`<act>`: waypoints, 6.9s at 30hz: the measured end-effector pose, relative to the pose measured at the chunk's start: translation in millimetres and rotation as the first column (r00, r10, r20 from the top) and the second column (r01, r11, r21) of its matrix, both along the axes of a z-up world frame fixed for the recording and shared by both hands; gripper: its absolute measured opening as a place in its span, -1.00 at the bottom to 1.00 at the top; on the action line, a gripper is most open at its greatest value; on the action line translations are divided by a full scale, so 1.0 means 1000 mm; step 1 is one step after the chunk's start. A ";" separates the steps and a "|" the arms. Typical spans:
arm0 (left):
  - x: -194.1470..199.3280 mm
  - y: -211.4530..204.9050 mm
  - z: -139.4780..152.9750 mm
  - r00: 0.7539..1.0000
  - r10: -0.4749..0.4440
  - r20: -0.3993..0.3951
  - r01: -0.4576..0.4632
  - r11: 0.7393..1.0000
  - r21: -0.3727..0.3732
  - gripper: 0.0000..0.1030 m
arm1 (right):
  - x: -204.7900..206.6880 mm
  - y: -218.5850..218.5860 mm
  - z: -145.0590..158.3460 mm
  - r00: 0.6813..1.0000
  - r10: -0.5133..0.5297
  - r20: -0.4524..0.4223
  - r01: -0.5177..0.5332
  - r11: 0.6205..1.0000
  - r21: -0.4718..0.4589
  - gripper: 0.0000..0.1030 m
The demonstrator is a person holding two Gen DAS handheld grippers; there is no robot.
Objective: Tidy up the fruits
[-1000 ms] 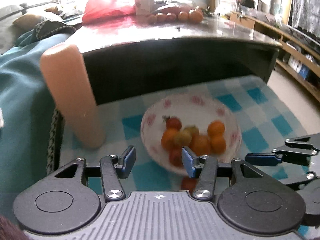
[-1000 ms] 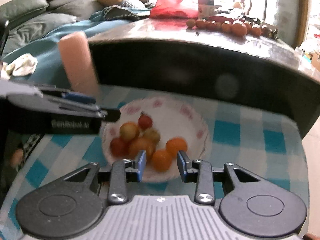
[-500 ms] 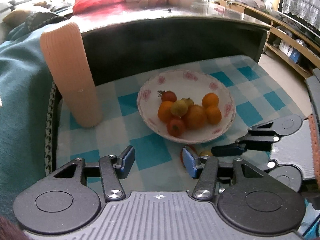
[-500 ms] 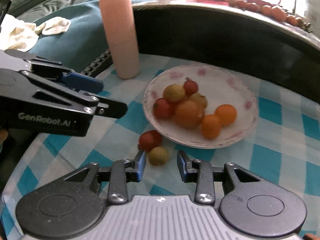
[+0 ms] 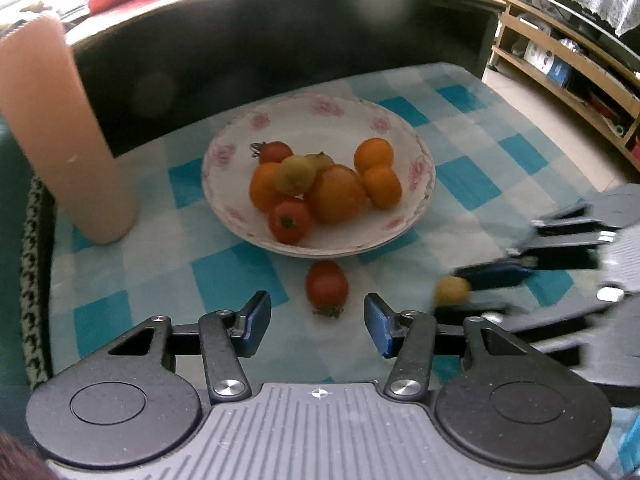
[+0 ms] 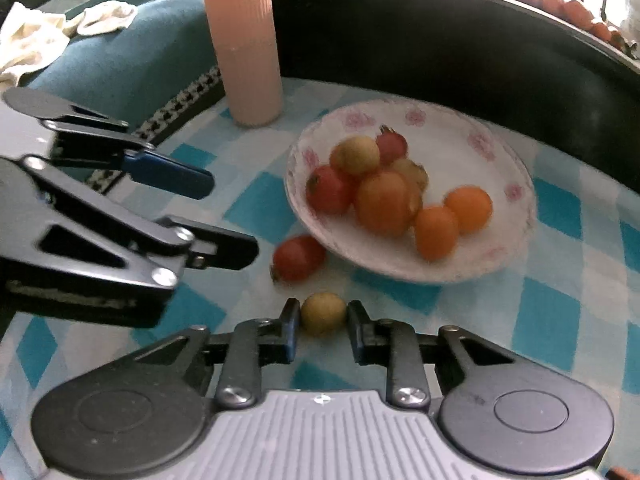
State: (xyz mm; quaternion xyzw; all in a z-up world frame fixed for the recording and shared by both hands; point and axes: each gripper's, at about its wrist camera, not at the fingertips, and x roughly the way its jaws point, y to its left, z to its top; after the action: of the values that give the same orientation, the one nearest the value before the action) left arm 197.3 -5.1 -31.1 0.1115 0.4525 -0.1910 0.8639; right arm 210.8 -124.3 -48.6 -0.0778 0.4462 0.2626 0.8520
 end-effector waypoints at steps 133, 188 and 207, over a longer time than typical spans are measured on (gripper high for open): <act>0.007 -0.037 0.053 0.990 0.038 0.134 -0.036 0.999 -0.022 -0.38 | -0.001 -0.054 0.060 0.977 -0.174 0.126 0.161 0.981 0.105 -0.21; 0.048 -0.022 0.052 0.967 0.154 0.202 -0.158 0.988 0.002 0.57 | 0.083 -0.057 0.044 0.958 -0.253 0.133 0.225 0.955 0.191 -0.10; -0.061 -0.044 0.079 0.921 0.195 0.338 -0.209 0.978 0.006 1.00 | -0.044 -0.085 0.095 0.912 -0.365 0.184 0.330 0.923 0.196 -0.07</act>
State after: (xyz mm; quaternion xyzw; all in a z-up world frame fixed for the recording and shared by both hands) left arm 136.3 -49.1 48.1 0.1133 0.3117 -0.0697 0.9408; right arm 167.3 -209.6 46.6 0.0436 0.3344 0.1313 0.9322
